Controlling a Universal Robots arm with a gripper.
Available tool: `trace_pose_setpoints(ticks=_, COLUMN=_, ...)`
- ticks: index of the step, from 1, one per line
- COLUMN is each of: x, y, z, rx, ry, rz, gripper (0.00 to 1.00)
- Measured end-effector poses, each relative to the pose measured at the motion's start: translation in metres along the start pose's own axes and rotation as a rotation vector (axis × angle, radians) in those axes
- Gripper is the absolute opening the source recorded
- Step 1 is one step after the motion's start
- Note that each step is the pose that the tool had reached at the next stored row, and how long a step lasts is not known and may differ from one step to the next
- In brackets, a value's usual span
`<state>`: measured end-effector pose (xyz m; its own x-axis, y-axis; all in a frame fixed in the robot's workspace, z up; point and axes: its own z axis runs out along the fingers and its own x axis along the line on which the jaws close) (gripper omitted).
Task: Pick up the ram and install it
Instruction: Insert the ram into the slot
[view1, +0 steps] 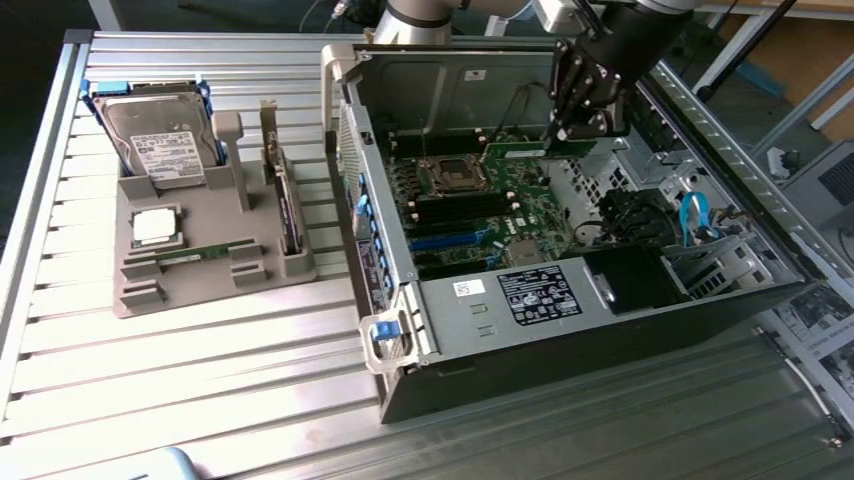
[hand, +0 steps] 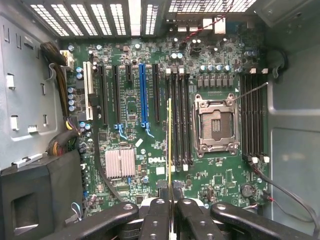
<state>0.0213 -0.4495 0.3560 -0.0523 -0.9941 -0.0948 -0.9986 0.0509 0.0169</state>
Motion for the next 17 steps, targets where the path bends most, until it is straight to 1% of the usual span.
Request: trace_pose_setpoints(ticks=17, x=0.0007, y=-0.0001, z=0.0073, rx=-0.0001, ry=0.0000, rz=0.000, gripper=0.12)
